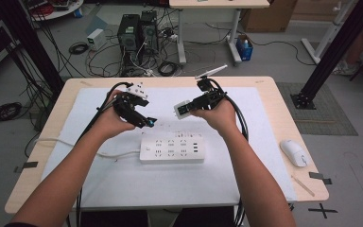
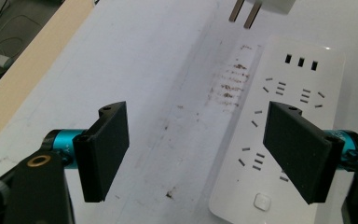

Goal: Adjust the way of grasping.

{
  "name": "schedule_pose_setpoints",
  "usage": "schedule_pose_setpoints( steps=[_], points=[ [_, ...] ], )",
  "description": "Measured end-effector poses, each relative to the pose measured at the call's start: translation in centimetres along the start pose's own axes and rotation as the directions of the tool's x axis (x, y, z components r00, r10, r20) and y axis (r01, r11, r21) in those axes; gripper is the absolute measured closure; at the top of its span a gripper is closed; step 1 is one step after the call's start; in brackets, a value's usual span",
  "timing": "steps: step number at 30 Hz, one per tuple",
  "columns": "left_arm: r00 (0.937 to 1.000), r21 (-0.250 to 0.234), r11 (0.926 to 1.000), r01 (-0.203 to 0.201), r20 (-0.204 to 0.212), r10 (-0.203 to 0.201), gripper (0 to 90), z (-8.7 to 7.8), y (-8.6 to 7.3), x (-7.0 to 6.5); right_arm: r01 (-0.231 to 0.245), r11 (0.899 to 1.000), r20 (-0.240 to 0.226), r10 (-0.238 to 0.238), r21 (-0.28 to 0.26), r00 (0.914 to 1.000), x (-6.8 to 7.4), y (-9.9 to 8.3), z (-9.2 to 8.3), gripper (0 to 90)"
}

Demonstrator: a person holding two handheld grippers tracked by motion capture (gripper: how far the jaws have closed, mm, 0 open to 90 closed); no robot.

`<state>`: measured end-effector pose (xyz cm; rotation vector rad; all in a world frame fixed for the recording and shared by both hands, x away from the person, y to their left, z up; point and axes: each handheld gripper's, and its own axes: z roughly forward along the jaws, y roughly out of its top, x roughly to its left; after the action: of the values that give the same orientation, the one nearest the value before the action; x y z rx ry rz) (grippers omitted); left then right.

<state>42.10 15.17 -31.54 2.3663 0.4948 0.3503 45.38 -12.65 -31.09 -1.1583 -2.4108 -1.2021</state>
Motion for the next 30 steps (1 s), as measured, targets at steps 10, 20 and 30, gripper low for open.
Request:
schedule_pose_setpoints(
  steps=[10, 20, 30],
  points=[
    [0.9994, 0.066, 0.9972, 0.035, 0.001, -0.035, 17.0, -0.2, -0.6, 0.7, 0.036, 0.999, 0.044, -0.038, 0.030, 0.9983, 0.1, 0.0, -0.6, 62.3],
    [0.9976, 0.126, 0.9896, 0.069, -0.006, -0.069, 11.8, -0.8, -1.3, 1.7, 0.054, 0.996, 0.073, -0.059, 0.075, 0.9955, 0.2, 0.1, -1.3, 62.3],
    [0.9954, 0.197, 0.9758, 0.096, -0.021, -0.094, 6.1, -1.6, -2.3, 2.8, 0.082, 0.986, 0.129, -0.101, 0.142, 0.9865, 0.4, 0.1, -2.5, 62.3]
  ],
)
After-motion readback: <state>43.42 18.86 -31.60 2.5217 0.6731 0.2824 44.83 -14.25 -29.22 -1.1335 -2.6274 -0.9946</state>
